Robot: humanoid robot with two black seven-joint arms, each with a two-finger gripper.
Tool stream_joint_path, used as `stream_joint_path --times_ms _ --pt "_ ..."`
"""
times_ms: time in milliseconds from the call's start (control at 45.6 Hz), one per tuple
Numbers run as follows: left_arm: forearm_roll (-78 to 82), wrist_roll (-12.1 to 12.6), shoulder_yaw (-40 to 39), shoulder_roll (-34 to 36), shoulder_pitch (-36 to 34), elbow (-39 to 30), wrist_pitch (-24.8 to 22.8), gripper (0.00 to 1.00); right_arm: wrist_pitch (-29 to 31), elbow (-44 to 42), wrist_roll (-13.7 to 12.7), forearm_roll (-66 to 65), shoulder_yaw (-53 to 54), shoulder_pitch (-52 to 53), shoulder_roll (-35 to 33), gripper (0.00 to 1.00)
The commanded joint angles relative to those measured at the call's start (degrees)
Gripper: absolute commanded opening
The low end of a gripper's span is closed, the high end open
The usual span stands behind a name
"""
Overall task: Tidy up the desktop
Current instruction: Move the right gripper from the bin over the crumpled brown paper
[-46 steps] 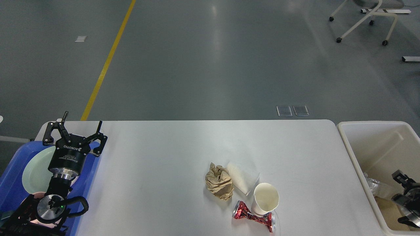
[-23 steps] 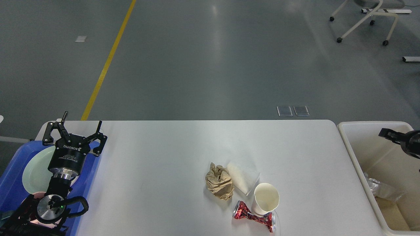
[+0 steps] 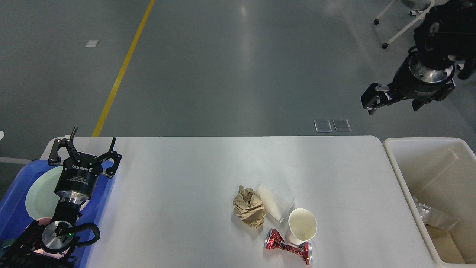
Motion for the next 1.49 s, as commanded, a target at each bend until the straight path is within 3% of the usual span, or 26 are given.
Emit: stream_joint_path --times_ms 0,131,263,438,811,986,1074,1315,1468 --pt "0.0 0.0 0.0 0.0 0.0 0.0 0.0 0.96 2.8 10.9 0.0 4.5 0.4 10.0 1.0 1.00" --pt "0.0 -0.1 0.0 -0.1 0.0 0.0 0.0 0.96 3.3 21.3 -0.1 12.1 -0.1 18.3 1.3 1.00" --pt "0.0 0.0 0.0 -0.1 0.0 0.0 0.0 0.96 1.7 28.4 -0.6 15.5 -0.1 19.8 1.9 1.00" --pt "0.0 0.0 0.0 0.0 0.0 0.0 0.0 0.96 -3.1 29.0 -1.8 16.6 -3.4 19.3 1.3 1.00" --pt "0.0 -0.1 0.0 0.0 0.0 0.0 0.0 0.96 -6.4 28.6 -1.7 19.9 -4.2 19.4 1.8 1.00" --pt "0.0 -0.1 0.0 0.0 0.0 0.0 0.0 0.96 -6.8 26.7 -1.7 19.5 -1.2 19.4 2.2 1.00" --pt "0.0 -0.1 0.0 0.0 0.0 0.0 0.0 0.96 -6.8 22.1 -1.7 18.7 6.4 15.8 3.7 1.00" --pt "0.0 -0.1 0.0 0.0 0.0 0.0 0.0 0.96 -6.9 8.0 -1.7 17.5 17.3 0.3 18.4 1.00" --pt "0.0 0.0 0.0 0.0 0.0 0.0 0.0 0.96 -7.3 -0.7 -1.6 14.0 19.7 -9.8 24.0 1.00"
